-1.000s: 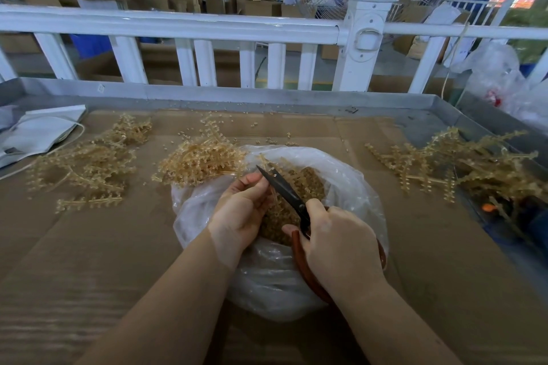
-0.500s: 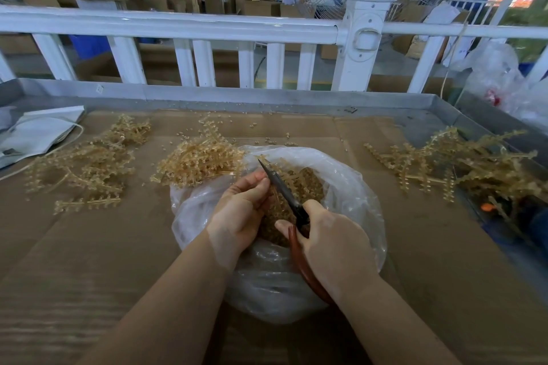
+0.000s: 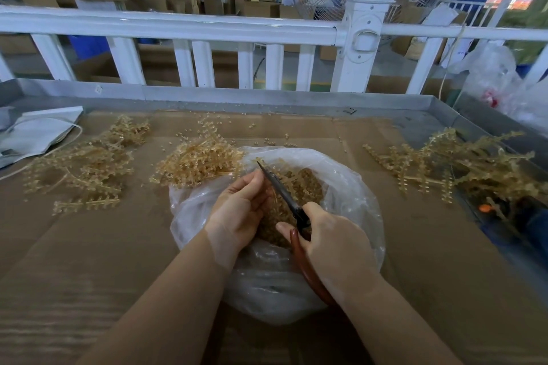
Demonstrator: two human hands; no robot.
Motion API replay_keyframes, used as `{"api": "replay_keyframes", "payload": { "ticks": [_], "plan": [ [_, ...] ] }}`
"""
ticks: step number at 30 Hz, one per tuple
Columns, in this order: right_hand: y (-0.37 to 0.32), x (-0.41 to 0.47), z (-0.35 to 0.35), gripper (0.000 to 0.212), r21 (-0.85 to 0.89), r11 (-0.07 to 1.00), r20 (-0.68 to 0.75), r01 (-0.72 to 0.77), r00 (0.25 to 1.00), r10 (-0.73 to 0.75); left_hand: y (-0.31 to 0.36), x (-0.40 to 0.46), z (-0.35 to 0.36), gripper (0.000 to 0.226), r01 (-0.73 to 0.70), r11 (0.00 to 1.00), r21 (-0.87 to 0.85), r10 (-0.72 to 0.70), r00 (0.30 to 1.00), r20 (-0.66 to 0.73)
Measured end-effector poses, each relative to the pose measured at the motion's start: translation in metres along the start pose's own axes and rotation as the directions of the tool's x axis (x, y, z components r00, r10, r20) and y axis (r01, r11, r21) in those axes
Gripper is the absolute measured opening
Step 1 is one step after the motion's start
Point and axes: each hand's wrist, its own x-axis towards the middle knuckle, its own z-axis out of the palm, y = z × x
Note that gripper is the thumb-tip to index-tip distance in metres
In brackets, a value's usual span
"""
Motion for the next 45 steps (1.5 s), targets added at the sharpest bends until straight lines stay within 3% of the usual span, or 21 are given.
{"api": "replay_keyframes", "payload": {
  "ticks": [45],
  "plan": [
    [0.0033, 0.0064, 0.0, 0.036, 0.01, 0.999, -0.008, -0.032, 0.999, 0.032, -0.001, -0.005, 0.0038, 0.015, -0.029, 0.975, 0.22, 0.024, 0.999, 0.026]
  ]
}}
